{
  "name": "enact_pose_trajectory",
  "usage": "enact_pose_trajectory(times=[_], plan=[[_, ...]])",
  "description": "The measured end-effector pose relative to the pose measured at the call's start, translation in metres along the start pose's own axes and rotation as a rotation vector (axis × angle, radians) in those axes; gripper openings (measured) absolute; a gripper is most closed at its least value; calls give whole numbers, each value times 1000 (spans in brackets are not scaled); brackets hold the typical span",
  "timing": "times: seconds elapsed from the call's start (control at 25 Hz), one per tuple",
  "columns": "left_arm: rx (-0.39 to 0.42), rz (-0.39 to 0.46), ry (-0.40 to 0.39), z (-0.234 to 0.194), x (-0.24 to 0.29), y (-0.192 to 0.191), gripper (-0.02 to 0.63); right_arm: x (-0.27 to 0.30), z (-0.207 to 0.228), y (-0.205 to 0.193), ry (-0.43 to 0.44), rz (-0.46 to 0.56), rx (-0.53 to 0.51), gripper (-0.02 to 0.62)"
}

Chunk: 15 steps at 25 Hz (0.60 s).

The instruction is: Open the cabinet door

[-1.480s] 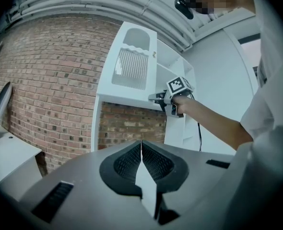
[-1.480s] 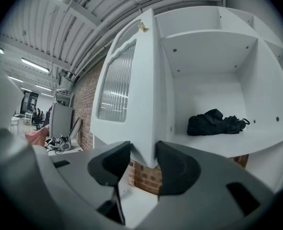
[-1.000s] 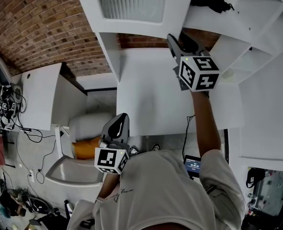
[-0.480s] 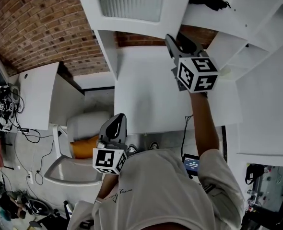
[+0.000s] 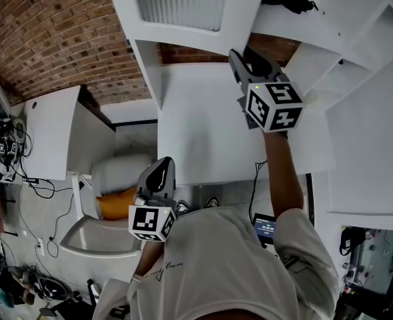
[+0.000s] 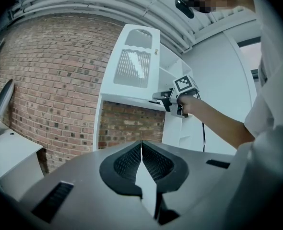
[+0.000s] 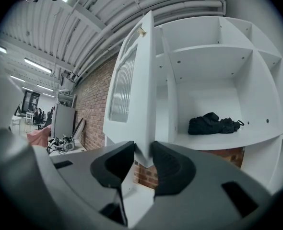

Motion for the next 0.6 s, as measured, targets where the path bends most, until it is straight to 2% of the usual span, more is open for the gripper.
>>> enact_pose_trajectory(times=[0.6], plan=[[1,-1,-16,-3,-3,-2,17,-15,-14,-4,17,9,-1,112]])
Point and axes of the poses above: the fingertips, and each gripper's own axes: x forward along the fingers, z to its right, y out of its top, the point moved 4 cm from there along -x, backward along the fingers, and after that the axes turned 12 degrees about -z, right-handed, at the moved point
